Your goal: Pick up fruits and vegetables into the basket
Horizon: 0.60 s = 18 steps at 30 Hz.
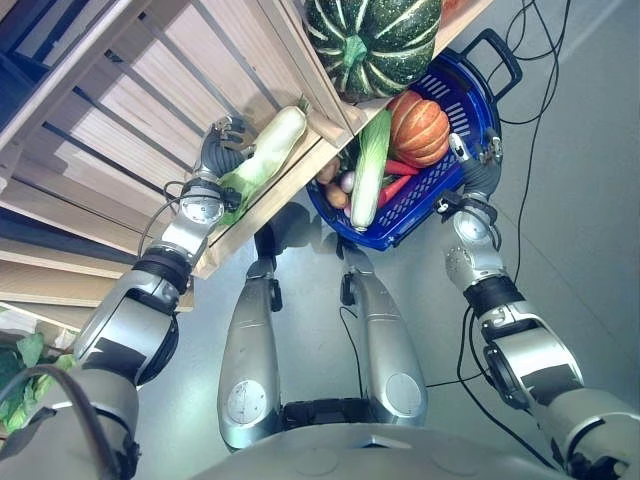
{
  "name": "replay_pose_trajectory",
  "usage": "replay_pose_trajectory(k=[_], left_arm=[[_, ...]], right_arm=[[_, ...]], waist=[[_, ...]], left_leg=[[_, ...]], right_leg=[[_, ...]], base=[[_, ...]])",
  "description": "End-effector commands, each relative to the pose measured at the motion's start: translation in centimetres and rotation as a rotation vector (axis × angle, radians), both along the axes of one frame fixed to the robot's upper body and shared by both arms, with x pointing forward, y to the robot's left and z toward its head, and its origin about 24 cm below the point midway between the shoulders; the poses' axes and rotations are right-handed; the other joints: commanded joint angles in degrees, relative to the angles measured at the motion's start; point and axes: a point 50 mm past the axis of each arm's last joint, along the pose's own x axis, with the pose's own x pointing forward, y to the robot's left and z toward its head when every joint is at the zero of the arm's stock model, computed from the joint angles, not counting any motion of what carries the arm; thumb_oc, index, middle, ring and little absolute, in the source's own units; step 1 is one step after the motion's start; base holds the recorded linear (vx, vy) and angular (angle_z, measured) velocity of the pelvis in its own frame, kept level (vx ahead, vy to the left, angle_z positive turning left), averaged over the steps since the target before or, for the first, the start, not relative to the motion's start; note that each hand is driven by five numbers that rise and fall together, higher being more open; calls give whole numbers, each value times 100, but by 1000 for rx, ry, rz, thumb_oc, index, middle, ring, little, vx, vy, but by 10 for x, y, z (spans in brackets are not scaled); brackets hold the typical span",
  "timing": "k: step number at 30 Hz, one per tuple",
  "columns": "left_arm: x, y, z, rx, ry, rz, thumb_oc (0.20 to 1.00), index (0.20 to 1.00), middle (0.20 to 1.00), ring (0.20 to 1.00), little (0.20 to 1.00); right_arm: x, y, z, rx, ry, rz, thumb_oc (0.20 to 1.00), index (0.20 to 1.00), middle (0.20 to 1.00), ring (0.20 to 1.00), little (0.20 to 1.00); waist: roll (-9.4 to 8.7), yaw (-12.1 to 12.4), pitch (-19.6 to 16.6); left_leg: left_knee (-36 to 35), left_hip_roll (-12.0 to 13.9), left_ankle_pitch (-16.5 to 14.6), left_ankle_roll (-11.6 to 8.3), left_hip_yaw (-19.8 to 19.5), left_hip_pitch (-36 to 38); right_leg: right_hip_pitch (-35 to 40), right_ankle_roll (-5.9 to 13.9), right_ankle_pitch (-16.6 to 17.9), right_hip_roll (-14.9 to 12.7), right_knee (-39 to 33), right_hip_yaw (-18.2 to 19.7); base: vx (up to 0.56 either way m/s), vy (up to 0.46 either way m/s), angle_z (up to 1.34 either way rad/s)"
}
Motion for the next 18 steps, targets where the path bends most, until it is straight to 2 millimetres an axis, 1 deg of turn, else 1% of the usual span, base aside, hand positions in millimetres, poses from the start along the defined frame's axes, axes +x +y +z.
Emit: replay_pose_trajectory(k=[1,5,9,13,14,15,16,17,18], left_arm=[[-6,-4,10,-82,-110,-18,200,200,200,200,200],[-6,-6,12,-81,-107,-38,200,200,200,200,200],[-4,-7,8,-47,-60,-41,200,200,200,200,200],[0,-1,0,138,-3,35,200,200,200,200,200],[1,1,0,163,9,48,222,222,222,222,222],[2,4,-2,206,33,70,407,407,407,407,407],[4,7,-4,239,59,89,514,514,514,514,514],[5,11,-7,278,90,115,843,843,843,843,843],[6,14,-11,295,116,133,1000,1000,1000,1000,1000]], right_arm=[[-10,-11,20,-65,-129,0,1000,1000,1000,1000,1000],[-11,-8,24,-68,-149,16,1000,1000,1000,1000,1000],[-10,-8,25,-69,-146,20,1000,1000,1000,1000,1000],[-9,-11,26,-74,-137,20,1000,1000,1000,1000,1000],[-8,-11,27,-74,-135,20,1000,1000,1000,1000,1000],[-7,-12,27,-75,-132,21,1000,1000,1000,1000,1000],[-6,-12,28,-77,-129,23,1000,1000,1000,1000,1000],[-4,-12,28,-77,-120,25,1000,1000,1000,1000,1000],[-3,-10,28,-81,-109,29,1000,1000,1000,1000,1000]], waist=[[370,-22,-123],[382,-21,-123],[394,-37,-123],[412,-66,-123],[412,-73,-123],[413,-87,-123],[411,-96,-123],[403,-122,-123],[390,-142,-123]], left_leg=[[-647,-193,128,-27,-289,101],[-647,-202,134,-26,-291,118],[-653,-201,140,-24,-276,147],[-623,-199,148,-34,-260,140],[-622,-196,150,-38,-254,140],[-617,-187,153,-41,-241,141],[-613,-181,156,-46,-233,132],[-603,-172,166,-52,-218,104],[-603,-163,168,-56,-209,93]], right_leg=[[184,302,-775,145,505,-481],[210,309,-781,125,506,-505],[247,306,-786,113,495,-523],[257,305,-783,100,499,-528],[255,305,-781,101,499,-524],[257,307,-780,95,500,-523],[250,308,-779,95,498,-520],[221,307,-769,103,503,-506],[208,304,-771,112,502,-492]], base=[[0,0,0],[0,0,0],[0,0,0],[0,0,0],[0,0,0],[0,0,0],[0,0,0],[0,0,0],[0,0,0]])
